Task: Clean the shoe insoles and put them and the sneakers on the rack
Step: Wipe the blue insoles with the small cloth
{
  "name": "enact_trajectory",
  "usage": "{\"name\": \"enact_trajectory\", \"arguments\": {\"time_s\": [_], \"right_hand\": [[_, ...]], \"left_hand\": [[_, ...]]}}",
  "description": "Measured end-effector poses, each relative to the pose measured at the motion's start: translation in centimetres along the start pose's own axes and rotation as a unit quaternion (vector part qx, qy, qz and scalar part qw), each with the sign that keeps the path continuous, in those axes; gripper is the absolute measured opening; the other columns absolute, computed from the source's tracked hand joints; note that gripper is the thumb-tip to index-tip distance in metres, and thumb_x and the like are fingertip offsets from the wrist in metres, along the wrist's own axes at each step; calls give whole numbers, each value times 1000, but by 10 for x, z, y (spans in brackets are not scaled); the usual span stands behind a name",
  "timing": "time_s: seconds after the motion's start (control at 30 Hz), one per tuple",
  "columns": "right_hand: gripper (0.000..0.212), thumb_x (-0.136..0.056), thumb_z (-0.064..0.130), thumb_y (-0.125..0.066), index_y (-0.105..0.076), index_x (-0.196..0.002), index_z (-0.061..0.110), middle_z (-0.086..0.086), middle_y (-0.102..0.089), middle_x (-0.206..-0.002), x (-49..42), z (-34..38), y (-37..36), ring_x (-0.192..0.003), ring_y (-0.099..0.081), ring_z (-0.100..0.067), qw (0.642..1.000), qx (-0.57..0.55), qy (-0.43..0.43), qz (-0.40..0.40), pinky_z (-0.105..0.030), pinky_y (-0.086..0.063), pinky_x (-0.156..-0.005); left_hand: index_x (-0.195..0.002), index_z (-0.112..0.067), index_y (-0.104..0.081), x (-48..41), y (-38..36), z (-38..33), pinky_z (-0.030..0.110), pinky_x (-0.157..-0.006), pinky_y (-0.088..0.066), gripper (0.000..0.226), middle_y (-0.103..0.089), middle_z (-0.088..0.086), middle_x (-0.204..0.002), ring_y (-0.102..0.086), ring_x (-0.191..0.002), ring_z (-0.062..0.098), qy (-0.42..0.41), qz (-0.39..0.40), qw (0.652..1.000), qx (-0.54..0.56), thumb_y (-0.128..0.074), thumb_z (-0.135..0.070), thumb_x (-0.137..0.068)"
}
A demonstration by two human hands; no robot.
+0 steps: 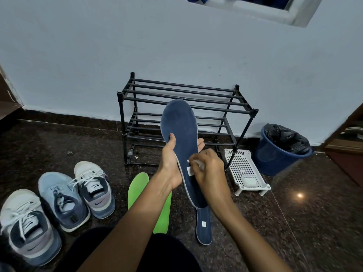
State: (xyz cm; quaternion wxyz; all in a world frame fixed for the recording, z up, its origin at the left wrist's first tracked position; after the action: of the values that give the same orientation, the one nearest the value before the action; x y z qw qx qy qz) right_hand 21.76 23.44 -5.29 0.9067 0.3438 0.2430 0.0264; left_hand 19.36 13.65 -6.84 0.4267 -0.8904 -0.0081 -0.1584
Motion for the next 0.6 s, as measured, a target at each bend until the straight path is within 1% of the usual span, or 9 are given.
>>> {"name": "enact_trajectory", "arguments": {"time_s": [0.07, 0.1, 0.17, 0.27, 0.37, 0.47, 0.53, 0.6], "right_hand": [[14, -84, -5, -54, -66, -92, -2, -2, -46, -85, -3, -2, -1, -73, -47, -9, 1000, 17, -3, -23, -1, -35, -65], [15, -84, -5, -54, -66, -92, -1, -2, -46, -85, -4, -1, -2, -74, -47, -10, 999, 20, -4, -30, -1, -34, -65], [15, -85, -5, -53, -66, -92, -2, -2, -47, -86, -2, 0, -3, -72, -46, -5, 1000, 9, -2, -29, 0, -34, -65], [14, -83, -7, -55, -68, -88, -2, -6, -53, -87, 5, 4, -6, -73, -46, 5, 999, -31, 5, 5, 2, -33, -67], [13, -82, -5, -58, -69, -87, 1, -5, -55, -86, 8, 4, -6, -75, -47, 6, 999, -45, 9, 19, 2, -33, -69], [13, -83, -4, -58, -68, -89, 1, -4, -53, -87, 2, 0, -1, -73, -48, -1, 1000, -28, 1, 3, 2, -34, -69], [14, -84, -5, -56, -68, -88, 0, -4, -51, -86, -5, -3, 1, -72, -47, 0, 1000, -18, -6, -25, 1, -34, -68], [14, -85, -5, -54, -67, -88, 0, -3, -50, -85, -7, -4, 1, -72, -46, 3, 999, -11, -11, -47, 1, -33, -68]], "left_hand": [[-118, 1, -57, 1, 0, 0, 35, -86, -48, 72, -62, 16, -121, -57, -116, 24, 6, -2, 1000, -3, -21, -58, -96], [-117, 1, -58, 1, 0, -1, 34, -86, -48, 72, -63, 15, -120, -57, -116, 25, 7, -2, 1000, -3, -21, -58, -96], [-115, 0, -59, 2, 0, -1, 34, -86, -48, 71, -64, 15, -117, -58, -112, 23, 6, 1, 1000, -1, -21, -57, -96], [-121, -1, -55, 0, 1, -1, 34, -88, -48, 68, -62, 16, -122, -60, -111, 22, -9, -8, 1000, 12, -22, -55, -97], [-123, -1, -54, -1, 1, -2, 36, -93, -47, 67, -62, 17, -123, -60, -112, 23, -15, -13, 1000, 20, -23, -54, -98], [-118, 0, -57, 1, -1, -1, 35, -94, -46, 69, -62, 17, -122, -59, -113, 22, 1, -7, 1000, 1, -23, -56, -97], [-118, 2, -57, 2, -1, 0, 36, -96, -45, 72, -62, 18, -123, -57, -116, 25, 6, -6, 1000, -7, -22, -56, -97], [-122, 3, -55, 2, -2, 0, 35, -94, -46, 72, -61, 19, -123, -57, -114, 27, 2, -9, 1000, 0, -22, -56, -97]]}}
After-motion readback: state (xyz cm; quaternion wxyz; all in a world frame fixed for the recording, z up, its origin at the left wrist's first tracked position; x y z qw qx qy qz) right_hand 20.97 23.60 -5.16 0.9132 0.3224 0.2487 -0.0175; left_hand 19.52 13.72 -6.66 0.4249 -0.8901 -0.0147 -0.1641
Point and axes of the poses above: each hand's wrist, its own x-axis away from the middle knuckle, its own y-axis out of the back of the hand, z = x × y, the point moved 1 cm from there along -x, towards the middle knuckle
